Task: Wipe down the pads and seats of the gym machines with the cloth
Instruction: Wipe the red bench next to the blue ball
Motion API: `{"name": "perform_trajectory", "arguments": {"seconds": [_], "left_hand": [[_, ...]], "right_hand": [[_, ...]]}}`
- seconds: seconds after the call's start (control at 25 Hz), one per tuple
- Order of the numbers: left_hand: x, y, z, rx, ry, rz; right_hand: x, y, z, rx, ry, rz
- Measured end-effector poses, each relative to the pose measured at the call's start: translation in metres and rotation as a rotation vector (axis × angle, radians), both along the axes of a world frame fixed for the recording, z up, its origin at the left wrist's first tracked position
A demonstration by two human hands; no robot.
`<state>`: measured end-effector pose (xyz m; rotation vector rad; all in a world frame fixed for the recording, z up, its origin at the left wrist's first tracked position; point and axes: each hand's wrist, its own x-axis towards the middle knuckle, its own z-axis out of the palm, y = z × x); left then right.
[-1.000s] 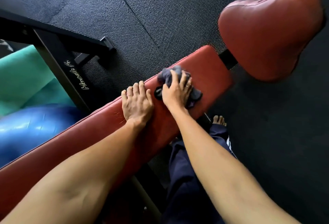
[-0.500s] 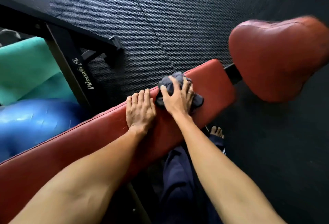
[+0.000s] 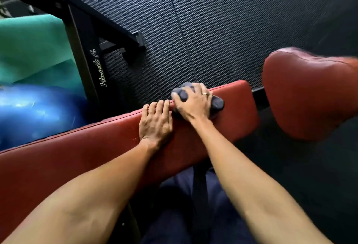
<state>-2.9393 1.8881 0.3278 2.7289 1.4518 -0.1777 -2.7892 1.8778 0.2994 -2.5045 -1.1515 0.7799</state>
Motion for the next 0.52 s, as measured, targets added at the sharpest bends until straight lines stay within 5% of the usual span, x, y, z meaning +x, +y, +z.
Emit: {"name": "perform_trajectory", "arguments": {"seconds": [0.2, 0.36, 0.52], "left_hand": [[0.000, 0.000, 0.001, -0.024, 0.010, 0.013], [0.001, -0.001, 0.003, -0.041, 0.003, 0.014], [0.000, 0.000, 0.003, -0.071, 0.001, 0.026]], "right_hand": [[0.028, 0.019, -0.006, -0.041, -0.019, 0.296], [0.065, 0.015, -0.023, -0.195, -0.009, 0.136], [0.000, 0.009, 0.003, 0.007, -0.016, 0.105]]}}
